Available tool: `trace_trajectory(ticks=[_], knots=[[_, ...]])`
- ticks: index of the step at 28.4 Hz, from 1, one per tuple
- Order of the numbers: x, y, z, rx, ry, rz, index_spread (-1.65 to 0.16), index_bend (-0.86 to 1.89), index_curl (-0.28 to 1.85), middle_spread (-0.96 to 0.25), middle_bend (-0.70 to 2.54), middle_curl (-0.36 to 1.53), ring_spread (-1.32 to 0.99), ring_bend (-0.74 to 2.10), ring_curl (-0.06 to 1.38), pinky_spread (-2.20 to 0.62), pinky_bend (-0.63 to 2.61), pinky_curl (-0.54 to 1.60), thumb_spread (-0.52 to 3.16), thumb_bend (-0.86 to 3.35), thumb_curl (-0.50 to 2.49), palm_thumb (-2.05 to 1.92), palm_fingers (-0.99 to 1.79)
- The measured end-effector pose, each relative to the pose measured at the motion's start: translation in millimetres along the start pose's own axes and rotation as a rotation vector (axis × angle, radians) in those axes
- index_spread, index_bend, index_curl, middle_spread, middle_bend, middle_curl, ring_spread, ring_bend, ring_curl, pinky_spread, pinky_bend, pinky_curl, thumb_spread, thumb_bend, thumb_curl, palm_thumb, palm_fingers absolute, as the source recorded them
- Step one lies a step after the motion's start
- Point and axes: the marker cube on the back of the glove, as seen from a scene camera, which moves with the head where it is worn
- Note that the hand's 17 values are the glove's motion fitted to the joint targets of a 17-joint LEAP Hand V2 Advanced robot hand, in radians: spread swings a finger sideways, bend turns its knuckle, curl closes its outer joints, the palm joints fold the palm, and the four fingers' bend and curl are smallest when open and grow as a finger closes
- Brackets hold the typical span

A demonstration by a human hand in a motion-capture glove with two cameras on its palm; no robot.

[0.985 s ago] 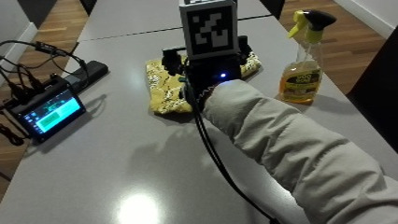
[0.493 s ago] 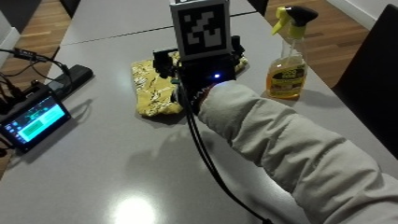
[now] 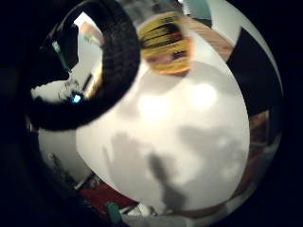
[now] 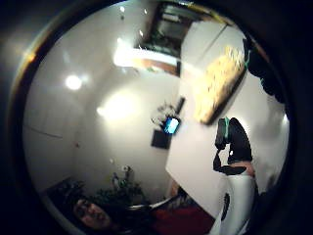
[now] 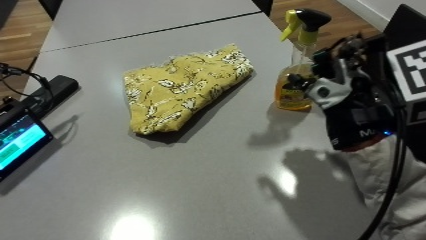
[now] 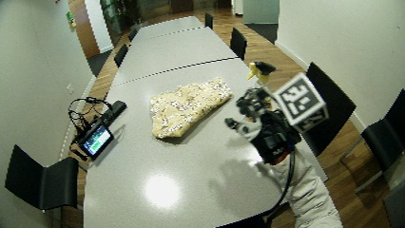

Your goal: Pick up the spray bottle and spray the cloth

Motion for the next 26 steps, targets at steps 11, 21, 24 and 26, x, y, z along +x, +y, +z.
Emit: trace_trajectory(ticks=[11, 21, 24, 26], knots=[[118.6, -68.5, -7.5, 0.248, -0.196, 0.070, -0.24, 0.30, 0.42, -0.03, 0.61, 0.42, -0.07, 0.50, 0.36, 0.04, 0.09, 0.19, 0.92, 0.28, 0.42, 0.87, 0.43], [114.5, -75.5, -8.3, 0.456, -0.123, -0.009, -0.26, 0.23, 0.43, -0.11, 0.52, 0.43, -0.15, 0.57, 0.40, -0.19, 0.53, 0.37, 0.66, 0.18, 0.49, 0.98, 1.25], [114.1, -77.4, -15.6, 0.497, -0.122, -0.009, -0.26, 0.23, 0.45, -0.11, 0.52, 0.44, -0.16, 0.57, 0.42, -0.21, 0.56, 0.40, 0.62, 0.16, 0.51, 1.01, 1.25], [114.9, -78.9, -20.4, 0.515, -0.130, -0.007, -0.26, 0.23, 0.47, -0.12, 0.53, 0.45, -0.16, 0.57, 0.43, -0.22, 0.57, 0.41, 0.58, 0.15, 0.53, 1.02, 1.25]])
